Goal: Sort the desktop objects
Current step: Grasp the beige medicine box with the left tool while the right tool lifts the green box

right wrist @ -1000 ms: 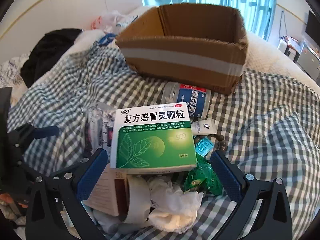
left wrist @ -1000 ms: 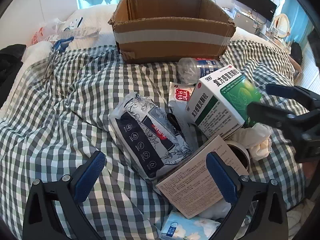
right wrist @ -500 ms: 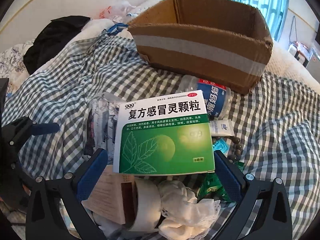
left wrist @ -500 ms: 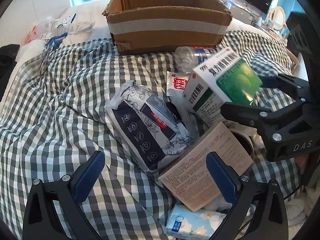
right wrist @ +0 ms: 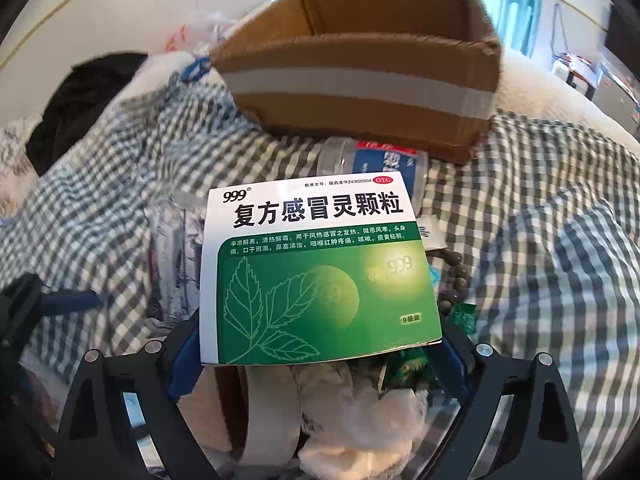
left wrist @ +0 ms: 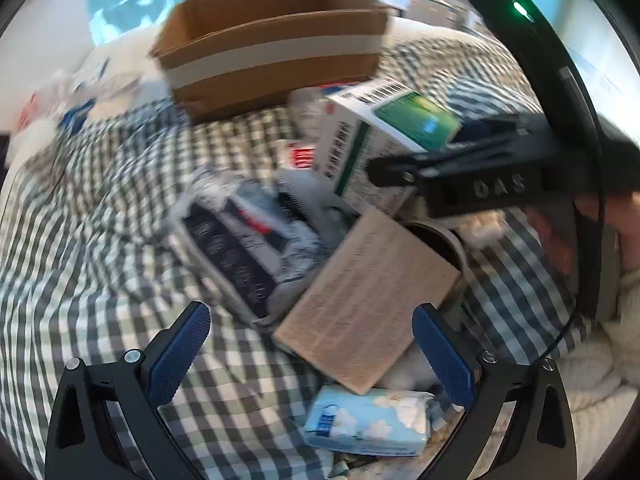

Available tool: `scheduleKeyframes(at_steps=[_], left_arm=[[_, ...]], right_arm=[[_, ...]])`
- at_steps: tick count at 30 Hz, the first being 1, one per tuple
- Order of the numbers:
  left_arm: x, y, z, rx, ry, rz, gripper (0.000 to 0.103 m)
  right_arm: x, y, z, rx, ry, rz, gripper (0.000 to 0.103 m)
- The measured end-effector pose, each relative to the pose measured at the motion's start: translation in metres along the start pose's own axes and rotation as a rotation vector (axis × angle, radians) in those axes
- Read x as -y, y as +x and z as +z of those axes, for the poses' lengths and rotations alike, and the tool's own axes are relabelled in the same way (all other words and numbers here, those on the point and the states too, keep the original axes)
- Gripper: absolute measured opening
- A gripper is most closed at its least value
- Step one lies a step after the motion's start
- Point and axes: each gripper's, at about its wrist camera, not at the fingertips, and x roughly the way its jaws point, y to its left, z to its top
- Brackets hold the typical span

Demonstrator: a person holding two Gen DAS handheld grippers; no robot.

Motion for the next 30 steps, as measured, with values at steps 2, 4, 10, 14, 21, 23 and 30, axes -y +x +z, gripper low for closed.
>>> scheduleKeyframes(at_steps=[2,4,10,14,21,23,30], left_arm=[[0.01,0.0,0.0,0.01,0.066,-0.016,0.103],[0.018,0.003,0.002,0.02,0.124,-0.042,0.103],[0.031,0.025,0.015,0.013,0.241,-0.061,0.103],[0.042,0.038,0.02,0.01,0.323,-0.073,0.103],[0.05,0.061,0.02,-0.008,0.43,-0.051,0.081],[0.045,0.058,0.02,0.009,0.422,-0.072,0.079],[0.03,0.023,0.03,0.11,0.34,-0.105,0.078]], right_arm=[[0.007,-0.015,-0.001,0.039,0.03,0.017,0.093],[0.012,-0.03,-0.001,0.079,0.044,0.013,0.093],[0.031,-0.07,-0.003,0.168,0.085,0.026,0.093],[0.041,-0.078,-0.005,0.187,0.127,0.04,0.093],[0.045,-0.071,-0.005,0.168,0.137,0.08,0.093],[0.045,-0.071,-0.006,0.168,0.135,0.083,0.093],[0.041,-0.078,-0.007,0.183,0.116,0.064,0.093]])
